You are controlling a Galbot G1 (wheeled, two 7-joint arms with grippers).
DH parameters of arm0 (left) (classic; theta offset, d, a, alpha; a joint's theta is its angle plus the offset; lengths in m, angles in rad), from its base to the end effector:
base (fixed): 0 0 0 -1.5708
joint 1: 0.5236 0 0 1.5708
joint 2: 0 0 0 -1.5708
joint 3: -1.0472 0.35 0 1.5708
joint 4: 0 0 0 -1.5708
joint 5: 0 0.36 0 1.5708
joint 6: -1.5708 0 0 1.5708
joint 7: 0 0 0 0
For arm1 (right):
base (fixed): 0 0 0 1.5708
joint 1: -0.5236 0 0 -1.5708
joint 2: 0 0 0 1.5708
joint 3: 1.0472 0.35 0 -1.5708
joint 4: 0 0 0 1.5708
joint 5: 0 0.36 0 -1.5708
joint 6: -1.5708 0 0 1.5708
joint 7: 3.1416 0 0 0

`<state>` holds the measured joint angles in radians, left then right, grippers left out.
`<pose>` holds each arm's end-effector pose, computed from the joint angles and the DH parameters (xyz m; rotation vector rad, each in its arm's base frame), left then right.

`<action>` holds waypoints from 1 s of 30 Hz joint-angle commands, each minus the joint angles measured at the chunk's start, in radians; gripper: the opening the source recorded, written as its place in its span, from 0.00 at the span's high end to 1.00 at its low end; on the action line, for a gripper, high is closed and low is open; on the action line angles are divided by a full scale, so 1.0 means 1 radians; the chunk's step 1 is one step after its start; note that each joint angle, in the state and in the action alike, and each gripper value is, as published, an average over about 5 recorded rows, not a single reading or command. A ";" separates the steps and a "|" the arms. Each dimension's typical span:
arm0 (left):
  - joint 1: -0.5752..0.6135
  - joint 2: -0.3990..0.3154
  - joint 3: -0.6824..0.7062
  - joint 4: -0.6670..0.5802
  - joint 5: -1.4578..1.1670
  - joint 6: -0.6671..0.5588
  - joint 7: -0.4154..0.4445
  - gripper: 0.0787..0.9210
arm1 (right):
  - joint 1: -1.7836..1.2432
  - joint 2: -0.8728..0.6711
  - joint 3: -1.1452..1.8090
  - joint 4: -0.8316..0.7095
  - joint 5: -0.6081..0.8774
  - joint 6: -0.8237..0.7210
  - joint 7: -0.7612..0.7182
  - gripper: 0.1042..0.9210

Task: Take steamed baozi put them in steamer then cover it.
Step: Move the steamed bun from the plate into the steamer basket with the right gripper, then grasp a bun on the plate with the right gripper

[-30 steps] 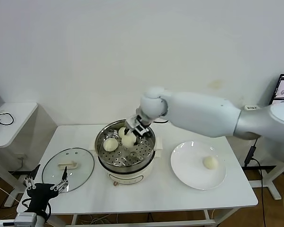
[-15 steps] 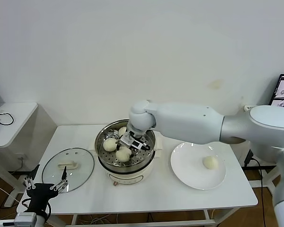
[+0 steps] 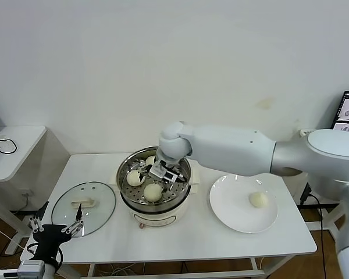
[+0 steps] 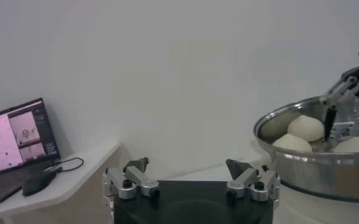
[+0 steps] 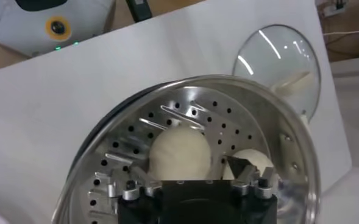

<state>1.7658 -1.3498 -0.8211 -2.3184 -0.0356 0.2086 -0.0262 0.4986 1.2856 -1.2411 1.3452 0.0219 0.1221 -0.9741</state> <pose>0.1336 0.0986 -0.2307 0.1971 -2.9579 -0.4767 0.5082 0.2093 -0.0803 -2.0735 0.8621 -2.1911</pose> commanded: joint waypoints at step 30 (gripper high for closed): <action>-0.032 0.058 0.024 0.041 -0.002 0.014 0.002 0.12 | -0.481 -0.818 0.479 0.117 -0.176 -0.333 -0.122 0.12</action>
<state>1.7344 -1.2957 -0.7975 -2.2847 -0.0377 0.2214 -0.0242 0.3304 0.6484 -0.9945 1.5084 -0.0193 -0.2212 -1.0609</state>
